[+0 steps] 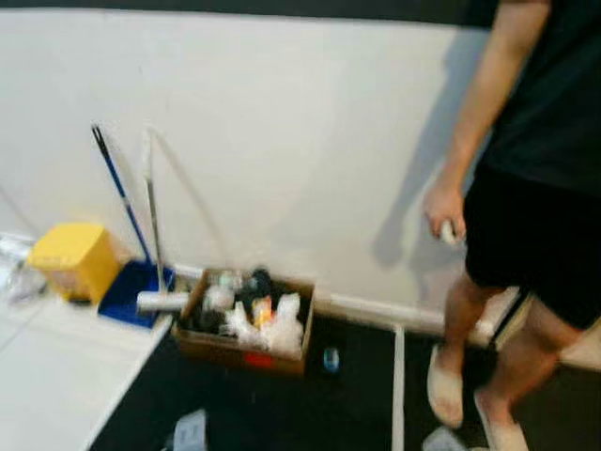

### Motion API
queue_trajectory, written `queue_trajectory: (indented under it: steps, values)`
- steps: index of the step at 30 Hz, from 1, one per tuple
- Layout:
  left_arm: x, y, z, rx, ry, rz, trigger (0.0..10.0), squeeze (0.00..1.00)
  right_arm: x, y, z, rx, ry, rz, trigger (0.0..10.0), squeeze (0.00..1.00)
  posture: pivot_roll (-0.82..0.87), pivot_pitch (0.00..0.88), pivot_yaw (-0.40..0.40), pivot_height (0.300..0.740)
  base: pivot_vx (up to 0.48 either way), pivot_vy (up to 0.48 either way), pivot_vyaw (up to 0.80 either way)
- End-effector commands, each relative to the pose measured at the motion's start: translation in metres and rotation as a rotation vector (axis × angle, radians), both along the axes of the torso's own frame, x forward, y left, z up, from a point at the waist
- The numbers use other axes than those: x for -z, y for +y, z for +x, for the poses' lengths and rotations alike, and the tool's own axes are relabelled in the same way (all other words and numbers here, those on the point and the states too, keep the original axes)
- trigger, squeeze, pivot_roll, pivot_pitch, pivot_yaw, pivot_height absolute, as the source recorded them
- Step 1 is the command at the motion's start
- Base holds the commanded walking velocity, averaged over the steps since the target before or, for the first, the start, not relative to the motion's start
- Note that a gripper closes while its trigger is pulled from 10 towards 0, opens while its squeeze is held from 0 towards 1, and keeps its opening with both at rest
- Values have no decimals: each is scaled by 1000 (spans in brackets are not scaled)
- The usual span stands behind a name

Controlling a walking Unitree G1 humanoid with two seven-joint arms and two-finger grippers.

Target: Restocking fridge

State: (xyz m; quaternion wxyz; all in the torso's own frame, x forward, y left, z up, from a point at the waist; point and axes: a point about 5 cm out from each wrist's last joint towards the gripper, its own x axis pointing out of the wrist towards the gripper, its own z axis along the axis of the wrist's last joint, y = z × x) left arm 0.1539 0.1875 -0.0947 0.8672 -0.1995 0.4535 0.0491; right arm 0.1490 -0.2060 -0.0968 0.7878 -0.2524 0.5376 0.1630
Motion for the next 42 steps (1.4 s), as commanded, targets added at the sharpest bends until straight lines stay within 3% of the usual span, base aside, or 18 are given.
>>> queue_trajectory:
  steps: [1, 18, 42]
  values:
    - [1, -2, -2, -2, 16, 1, 10000, 0, -1, -5, 1, 15, -1, 2, 10000, 0, -42, 0, 1, 740, 0, 0, 800]
    - [2, -1, -3, -9, 28, 15, 10000, 0, 4, -4, -13, 9, 31, 16, 10000, 0, -45, 0, 3, 740, 0, 0, 800]
    - [2, -1, -2, 6, 23, 15, 10000, 0, 2, 0, -5, -8, 26, 24, 10000, 0, -44, 0, 7, 740, 0, 0, 800]
